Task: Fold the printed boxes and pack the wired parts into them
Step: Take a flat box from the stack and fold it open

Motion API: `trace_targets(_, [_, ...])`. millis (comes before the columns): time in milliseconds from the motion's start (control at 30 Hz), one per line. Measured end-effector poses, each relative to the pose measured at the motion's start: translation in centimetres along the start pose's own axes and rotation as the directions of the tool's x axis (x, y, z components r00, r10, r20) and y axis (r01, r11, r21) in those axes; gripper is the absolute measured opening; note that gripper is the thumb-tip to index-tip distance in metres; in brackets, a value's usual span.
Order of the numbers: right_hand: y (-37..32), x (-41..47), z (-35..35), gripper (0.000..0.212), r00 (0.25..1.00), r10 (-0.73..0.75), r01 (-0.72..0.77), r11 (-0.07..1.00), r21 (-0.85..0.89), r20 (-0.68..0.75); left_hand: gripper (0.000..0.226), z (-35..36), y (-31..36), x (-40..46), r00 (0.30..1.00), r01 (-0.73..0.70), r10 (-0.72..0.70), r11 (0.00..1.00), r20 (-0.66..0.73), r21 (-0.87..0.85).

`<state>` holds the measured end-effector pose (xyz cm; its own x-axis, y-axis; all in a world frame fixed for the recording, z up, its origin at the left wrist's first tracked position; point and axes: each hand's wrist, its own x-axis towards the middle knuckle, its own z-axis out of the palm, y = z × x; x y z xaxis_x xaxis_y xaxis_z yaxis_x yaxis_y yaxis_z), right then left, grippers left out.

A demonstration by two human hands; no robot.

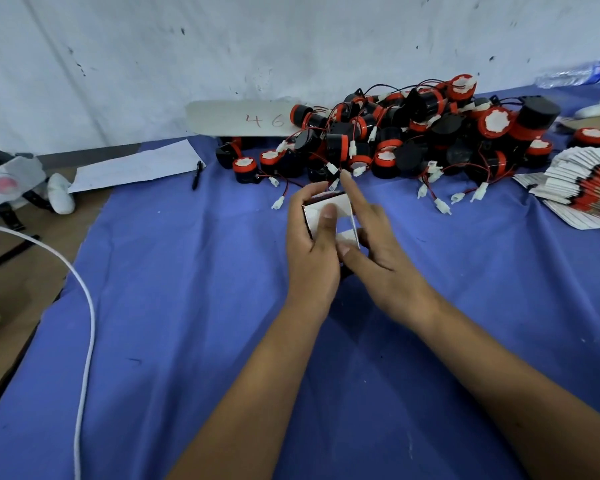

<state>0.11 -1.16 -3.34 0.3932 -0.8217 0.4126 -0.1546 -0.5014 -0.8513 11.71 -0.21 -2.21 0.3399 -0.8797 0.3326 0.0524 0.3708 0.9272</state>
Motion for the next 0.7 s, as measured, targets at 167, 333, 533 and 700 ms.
trace_targets(167, [-0.8, 1.1, 0.5, 0.085, 0.991, 0.123, -0.133, 0.960, 0.247, 0.057, 0.023, -0.4, 0.3, 0.1, 0.998, 0.058, -0.058, 0.998, 0.018, 0.016])
trace_targets(333, [-0.8, 0.1, 0.1, 0.053, 0.997, 0.060, -0.046, 0.966, 0.255, -0.048, 0.040, 0.1, 0.6, -0.4, 0.996, 0.067, -0.069, 0.997, 0.062, 0.037])
trace_targets(533, [-0.6, 0.6, 0.2, 0.051, 0.970, 0.086, -0.022, 0.962, 0.272, -0.227, 0.069, -0.1, 1.1, -0.6, 0.961, 0.014, -0.025, 0.999, 0.276, 0.044])
trace_targets(700, [-0.6, 0.6, -0.2, 0.045, 0.980, 0.123, -0.043, 0.897, 0.440, -0.156, 0.088, -1.2, 0.7, 0.1, 0.924, -0.060, -0.018, 0.980, 0.382, 0.191])
